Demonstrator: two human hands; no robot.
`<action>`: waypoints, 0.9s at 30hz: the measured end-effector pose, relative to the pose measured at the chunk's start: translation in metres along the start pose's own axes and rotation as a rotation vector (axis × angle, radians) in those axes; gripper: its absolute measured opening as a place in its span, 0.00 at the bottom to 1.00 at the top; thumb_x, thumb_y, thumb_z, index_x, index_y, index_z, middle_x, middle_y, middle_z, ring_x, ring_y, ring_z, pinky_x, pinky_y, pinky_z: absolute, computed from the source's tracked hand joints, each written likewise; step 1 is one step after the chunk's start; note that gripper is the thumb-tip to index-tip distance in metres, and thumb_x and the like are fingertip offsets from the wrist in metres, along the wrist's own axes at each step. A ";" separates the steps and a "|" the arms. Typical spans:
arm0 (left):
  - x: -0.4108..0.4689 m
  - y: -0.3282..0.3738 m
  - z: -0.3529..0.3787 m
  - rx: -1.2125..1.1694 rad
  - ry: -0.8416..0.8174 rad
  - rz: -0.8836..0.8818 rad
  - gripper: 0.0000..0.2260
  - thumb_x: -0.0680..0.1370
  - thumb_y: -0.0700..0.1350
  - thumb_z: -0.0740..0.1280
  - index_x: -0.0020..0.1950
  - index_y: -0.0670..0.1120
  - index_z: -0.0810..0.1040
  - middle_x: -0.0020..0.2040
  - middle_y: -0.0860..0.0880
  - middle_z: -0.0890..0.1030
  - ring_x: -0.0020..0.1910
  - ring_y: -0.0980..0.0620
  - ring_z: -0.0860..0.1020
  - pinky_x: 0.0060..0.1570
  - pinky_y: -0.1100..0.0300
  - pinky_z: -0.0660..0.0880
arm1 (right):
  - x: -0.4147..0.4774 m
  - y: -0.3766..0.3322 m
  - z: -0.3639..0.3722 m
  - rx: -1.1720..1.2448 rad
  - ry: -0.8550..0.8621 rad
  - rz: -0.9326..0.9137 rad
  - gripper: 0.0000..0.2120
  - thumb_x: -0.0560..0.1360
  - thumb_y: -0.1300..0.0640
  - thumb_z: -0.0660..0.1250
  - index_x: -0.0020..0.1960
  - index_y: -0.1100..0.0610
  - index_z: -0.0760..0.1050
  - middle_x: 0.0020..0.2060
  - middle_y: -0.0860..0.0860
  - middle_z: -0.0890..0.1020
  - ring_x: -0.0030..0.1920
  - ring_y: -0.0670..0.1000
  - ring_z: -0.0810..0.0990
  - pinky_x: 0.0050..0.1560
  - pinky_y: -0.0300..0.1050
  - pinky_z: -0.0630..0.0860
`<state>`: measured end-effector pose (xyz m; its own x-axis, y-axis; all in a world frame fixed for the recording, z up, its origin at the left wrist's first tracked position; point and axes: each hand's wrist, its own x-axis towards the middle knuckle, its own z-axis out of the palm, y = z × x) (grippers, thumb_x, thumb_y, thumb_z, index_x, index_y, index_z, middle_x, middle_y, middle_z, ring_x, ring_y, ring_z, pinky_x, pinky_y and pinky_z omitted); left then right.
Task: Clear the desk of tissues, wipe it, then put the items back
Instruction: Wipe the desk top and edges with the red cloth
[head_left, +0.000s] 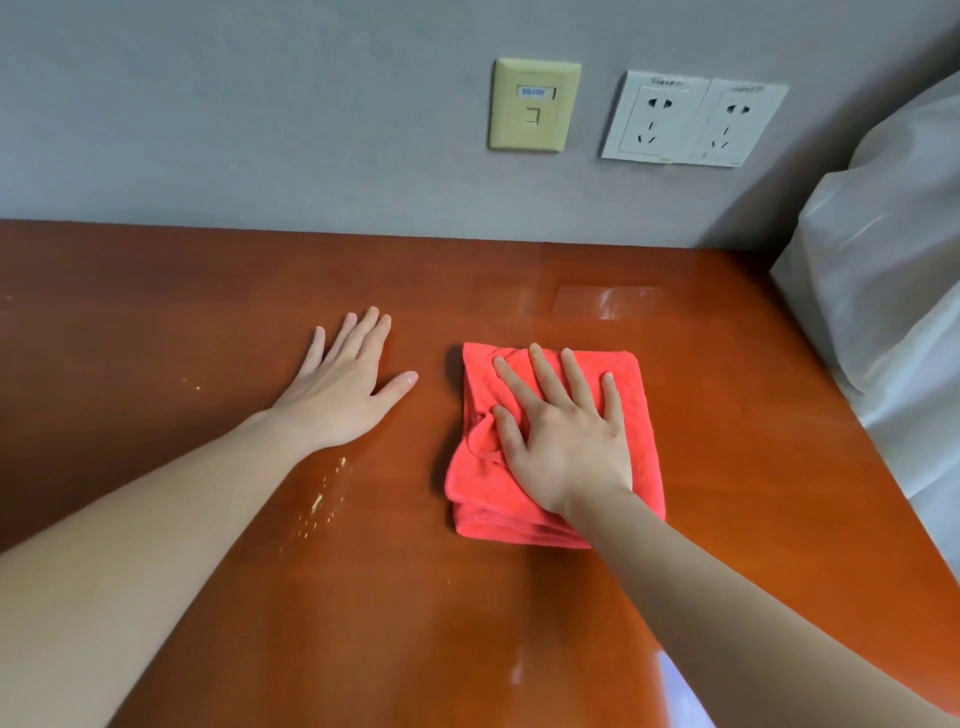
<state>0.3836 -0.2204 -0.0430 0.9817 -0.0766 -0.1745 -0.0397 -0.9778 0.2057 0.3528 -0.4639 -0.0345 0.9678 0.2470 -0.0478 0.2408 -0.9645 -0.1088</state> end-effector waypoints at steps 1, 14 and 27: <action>0.012 -0.002 -0.001 0.004 -0.001 -0.002 0.34 0.81 0.63 0.48 0.81 0.49 0.40 0.81 0.51 0.40 0.79 0.52 0.38 0.77 0.48 0.37 | 0.011 0.003 -0.001 -0.001 -0.001 0.013 0.27 0.79 0.36 0.38 0.77 0.36 0.42 0.79 0.45 0.46 0.79 0.53 0.40 0.75 0.63 0.39; 0.078 -0.019 -0.009 0.213 0.107 0.023 0.43 0.74 0.72 0.35 0.81 0.46 0.39 0.81 0.49 0.40 0.79 0.52 0.40 0.78 0.48 0.44 | 0.185 0.019 -0.013 0.009 0.008 0.105 0.27 0.80 0.40 0.43 0.79 0.41 0.48 0.79 0.48 0.50 0.79 0.55 0.44 0.74 0.66 0.40; 0.069 -0.015 -0.009 0.199 0.099 -0.035 0.45 0.74 0.72 0.35 0.80 0.41 0.37 0.80 0.44 0.37 0.79 0.51 0.36 0.78 0.49 0.40 | 0.204 0.085 -0.037 0.023 -0.114 -0.622 0.24 0.77 0.39 0.47 0.74 0.33 0.57 0.75 0.38 0.61 0.77 0.46 0.56 0.76 0.53 0.50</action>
<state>0.4539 -0.2091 -0.0495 0.9962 -0.0319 -0.0811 -0.0316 -0.9995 0.0049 0.5729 -0.4987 -0.0163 0.6329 0.7707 -0.0740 0.7531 -0.6350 -0.1719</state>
